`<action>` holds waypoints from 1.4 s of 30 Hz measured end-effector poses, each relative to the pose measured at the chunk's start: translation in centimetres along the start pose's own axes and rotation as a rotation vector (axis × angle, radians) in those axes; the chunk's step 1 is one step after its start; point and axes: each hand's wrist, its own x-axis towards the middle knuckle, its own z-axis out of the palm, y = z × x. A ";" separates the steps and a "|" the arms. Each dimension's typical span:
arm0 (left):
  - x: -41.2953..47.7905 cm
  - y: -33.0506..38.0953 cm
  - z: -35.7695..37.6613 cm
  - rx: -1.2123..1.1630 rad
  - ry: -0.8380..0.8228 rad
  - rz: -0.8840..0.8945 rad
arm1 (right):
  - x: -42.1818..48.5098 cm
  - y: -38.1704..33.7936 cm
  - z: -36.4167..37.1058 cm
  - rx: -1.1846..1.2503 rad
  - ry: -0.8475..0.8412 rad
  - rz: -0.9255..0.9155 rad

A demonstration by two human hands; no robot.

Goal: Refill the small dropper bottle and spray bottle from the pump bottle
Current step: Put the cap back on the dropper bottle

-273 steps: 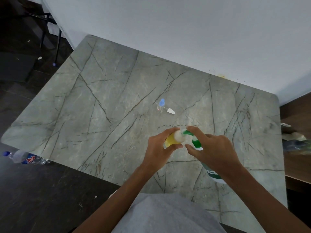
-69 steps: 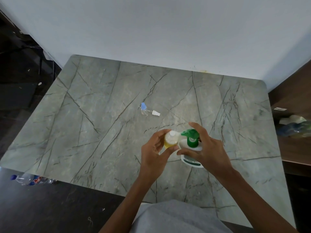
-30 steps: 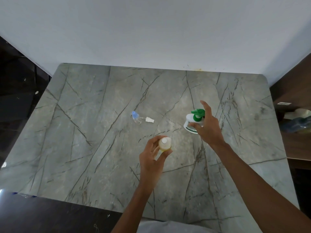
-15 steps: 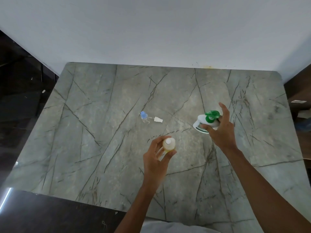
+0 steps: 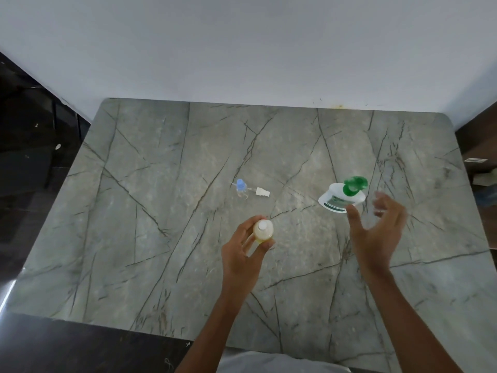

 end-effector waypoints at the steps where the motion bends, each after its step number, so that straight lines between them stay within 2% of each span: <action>1: 0.1 -0.1 -0.4 0.010 -0.003 -0.002 | -0.7 -0.8 0.6 0.015 -0.015 -0.016; 3: 0.4 -0.2 -1.1 0.022 -0.013 0.001 | -1.8 -2.5 2.2 0.067 -0.128 -0.023; 6: 0.8 -0.3 -2.1 0.011 -0.014 0.006 | -2.3 -4.4 5.8 0.109 -0.400 -0.010; 10: 1.3 -0.6 -3.0 -0.011 -0.012 0.006 | -2.1 -4.8 11.9 -0.001 -0.703 -0.020; 15: 1.8 -1.1 -4.0 -0.029 -0.023 0.010 | -1.8 -5.1 16.7 -0.162 -0.853 -0.139; 19: 2.3 -1.2 -4.7 -0.028 -0.037 0.011 | -1.6 -6.0 18.9 -0.282 -0.851 -0.170; 22: 2.7 -1.3 -5.1 -0.029 -0.049 0.007 | -1.5 -6.4 20.0 -0.353 -0.785 -0.170; 27: 3.2 -1.4 -5.4 0.006 -0.062 0.033 | -1.7 -5.8 19.5 -0.313 -0.709 -0.117; 29: 3.5 -1.4 -5.4 0.020 -0.062 0.044 | -1.7 -5.6 18.2 -0.243 -0.648 0.002; 32: 3.7 -1.6 -5.1 0.037 -0.051 0.056 | -1.8 -6.0 14.2 -0.152 -0.548 0.106; 35: 3.7 -2.2 -4.6 0.037 -0.048 0.048 | -1.7 -8.1 7.9 -0.071 -0.536 0.086; 39: 3.1 -2.4 -3.9 0.001 -0.038 -0.008 | -1.5 -12.8 -0.9 0.150 -0.515 0.187; 42: 2.5 -2.0 -3.1 0.005 -0.034 0.008 | -1.3 -15.3 -4.9 0.269 -0.538 0.101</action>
